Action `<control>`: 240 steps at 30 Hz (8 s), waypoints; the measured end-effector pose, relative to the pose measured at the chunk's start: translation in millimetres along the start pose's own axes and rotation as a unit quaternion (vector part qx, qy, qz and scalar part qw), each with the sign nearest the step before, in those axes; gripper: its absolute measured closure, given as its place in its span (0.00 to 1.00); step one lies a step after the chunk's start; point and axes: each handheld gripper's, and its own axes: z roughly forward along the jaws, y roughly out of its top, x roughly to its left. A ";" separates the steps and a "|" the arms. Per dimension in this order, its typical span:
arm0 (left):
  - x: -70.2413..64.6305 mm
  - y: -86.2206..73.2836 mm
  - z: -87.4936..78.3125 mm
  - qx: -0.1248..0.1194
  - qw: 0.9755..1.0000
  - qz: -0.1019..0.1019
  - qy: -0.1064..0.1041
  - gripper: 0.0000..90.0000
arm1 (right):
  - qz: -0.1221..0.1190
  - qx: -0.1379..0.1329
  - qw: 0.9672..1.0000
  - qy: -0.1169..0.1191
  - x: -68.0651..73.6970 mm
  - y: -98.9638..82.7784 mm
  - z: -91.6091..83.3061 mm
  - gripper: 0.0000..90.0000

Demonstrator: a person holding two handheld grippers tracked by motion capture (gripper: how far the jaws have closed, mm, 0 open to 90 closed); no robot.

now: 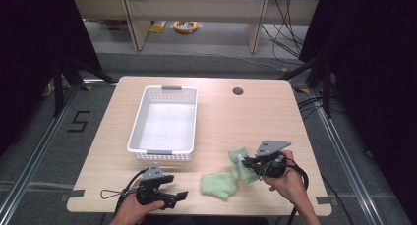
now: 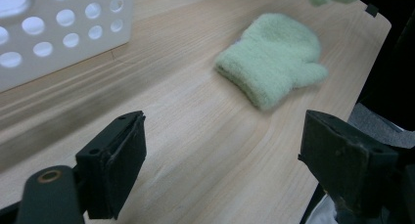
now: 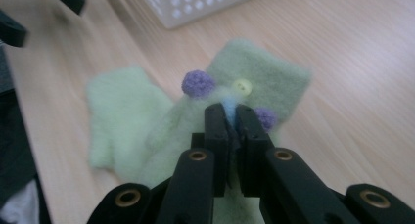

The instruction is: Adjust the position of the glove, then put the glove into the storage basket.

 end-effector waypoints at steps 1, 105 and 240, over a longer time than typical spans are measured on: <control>-0.6 0.4 0.3 -0.002 1.000 -0.002 -0.002 0.18 | -0.013 0.003 1.000 0.010 3.6 5.0 -3.5 0.95; -33.7 25.1 42.3 0.003 0.994 0.042 -0.097 0.96 | 0.042 -0.004 0.998 0.052 28.6 -4.1 20.8 0.97; 80.1 127.5 -74.8 0.026 0.998 -0.049 -0.014 0.81 | 0.121 -0.036 0.986 0.109 43.7 158.4 82.6 0.78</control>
